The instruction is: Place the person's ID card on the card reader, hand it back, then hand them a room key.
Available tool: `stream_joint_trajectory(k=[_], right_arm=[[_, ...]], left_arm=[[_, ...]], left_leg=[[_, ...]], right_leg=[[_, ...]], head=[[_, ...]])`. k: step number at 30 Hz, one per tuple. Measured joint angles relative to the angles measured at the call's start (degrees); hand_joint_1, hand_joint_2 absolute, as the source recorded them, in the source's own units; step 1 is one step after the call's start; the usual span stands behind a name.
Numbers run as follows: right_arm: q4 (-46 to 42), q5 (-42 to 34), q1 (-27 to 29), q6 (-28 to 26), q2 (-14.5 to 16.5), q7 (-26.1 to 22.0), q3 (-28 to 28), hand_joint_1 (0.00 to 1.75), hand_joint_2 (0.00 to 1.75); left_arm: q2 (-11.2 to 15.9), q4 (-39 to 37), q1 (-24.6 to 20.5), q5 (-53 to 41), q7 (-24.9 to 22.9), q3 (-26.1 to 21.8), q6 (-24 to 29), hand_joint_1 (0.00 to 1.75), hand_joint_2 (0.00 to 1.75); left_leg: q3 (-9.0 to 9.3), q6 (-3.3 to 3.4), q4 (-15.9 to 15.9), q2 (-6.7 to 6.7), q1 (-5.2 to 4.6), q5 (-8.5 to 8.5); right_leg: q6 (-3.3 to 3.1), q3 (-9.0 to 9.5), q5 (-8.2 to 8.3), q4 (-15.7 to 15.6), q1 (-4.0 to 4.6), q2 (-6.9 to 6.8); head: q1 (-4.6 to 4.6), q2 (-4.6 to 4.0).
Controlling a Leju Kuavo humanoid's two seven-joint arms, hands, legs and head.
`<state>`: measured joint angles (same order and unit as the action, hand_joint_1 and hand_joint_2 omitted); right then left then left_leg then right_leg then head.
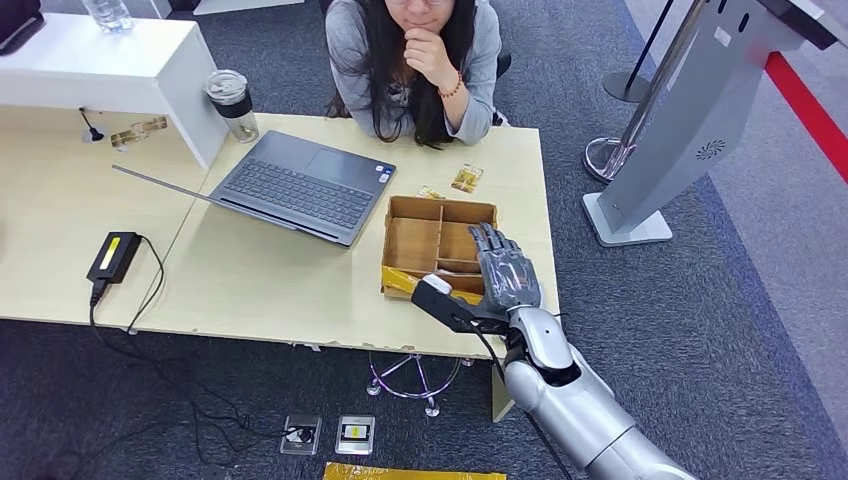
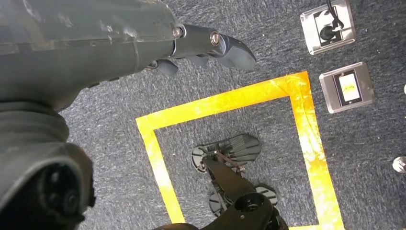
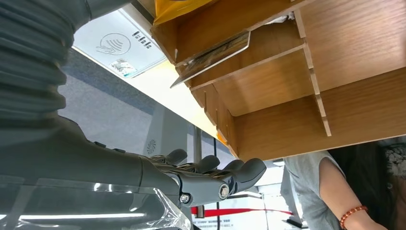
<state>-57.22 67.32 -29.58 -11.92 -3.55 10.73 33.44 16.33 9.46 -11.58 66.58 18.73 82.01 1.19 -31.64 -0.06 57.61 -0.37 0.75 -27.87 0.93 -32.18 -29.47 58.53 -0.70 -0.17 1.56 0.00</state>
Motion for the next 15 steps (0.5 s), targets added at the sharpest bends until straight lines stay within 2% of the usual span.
stream_joint_trajectory(k=[15], right_arm=[[3.6, -0.7, -0.5, -2.1, 0.4, -0.3, 0.1, 0.00, 1.75]], left_arm=[[-0.1, 0.0, 0.0, -0.2, 0.0, 0.0, 0.1, 0.00, 0.00]], left_leg=[[0.00, 0.00, 0.0, 0.00, 0.00, 0.00]], right_leg=[[0.00, -0.01, 0.00, 0.0, 0.00, 0.01]], head=[[0.00, 0.00]])
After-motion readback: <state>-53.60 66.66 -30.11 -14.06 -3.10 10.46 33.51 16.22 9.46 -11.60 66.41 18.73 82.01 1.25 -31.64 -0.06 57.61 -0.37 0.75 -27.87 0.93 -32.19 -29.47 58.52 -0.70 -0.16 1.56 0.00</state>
